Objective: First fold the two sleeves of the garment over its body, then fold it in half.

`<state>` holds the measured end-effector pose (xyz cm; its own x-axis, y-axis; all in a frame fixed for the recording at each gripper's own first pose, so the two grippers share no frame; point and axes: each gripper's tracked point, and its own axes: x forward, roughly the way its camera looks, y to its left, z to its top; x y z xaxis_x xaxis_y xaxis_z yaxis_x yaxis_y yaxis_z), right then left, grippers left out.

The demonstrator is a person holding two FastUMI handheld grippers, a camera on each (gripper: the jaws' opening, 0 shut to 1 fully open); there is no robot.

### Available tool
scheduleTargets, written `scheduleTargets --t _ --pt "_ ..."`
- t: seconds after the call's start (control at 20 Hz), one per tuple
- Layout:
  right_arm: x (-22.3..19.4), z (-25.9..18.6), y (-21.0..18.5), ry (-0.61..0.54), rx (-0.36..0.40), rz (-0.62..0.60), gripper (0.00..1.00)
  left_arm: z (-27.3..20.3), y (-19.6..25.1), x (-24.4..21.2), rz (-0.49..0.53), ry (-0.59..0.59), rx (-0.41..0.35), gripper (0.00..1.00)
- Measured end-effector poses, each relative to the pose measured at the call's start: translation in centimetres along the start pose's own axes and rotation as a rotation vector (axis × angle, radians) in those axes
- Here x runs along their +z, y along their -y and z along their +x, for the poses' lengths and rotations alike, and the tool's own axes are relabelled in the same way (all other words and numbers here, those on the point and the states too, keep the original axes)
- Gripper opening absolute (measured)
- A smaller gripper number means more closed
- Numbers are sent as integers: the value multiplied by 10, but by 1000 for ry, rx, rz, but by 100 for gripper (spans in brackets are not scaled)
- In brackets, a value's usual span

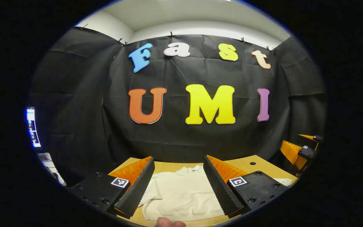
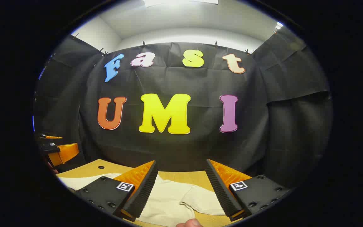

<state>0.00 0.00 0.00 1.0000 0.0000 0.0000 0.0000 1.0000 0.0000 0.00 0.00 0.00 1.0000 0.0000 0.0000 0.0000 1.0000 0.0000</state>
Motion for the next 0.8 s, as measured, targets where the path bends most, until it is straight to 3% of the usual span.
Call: scheduleTargets --t 0.8 --pt "-1 18 3 0 9 -4 95 13 -1 -1 20 2 17 99"
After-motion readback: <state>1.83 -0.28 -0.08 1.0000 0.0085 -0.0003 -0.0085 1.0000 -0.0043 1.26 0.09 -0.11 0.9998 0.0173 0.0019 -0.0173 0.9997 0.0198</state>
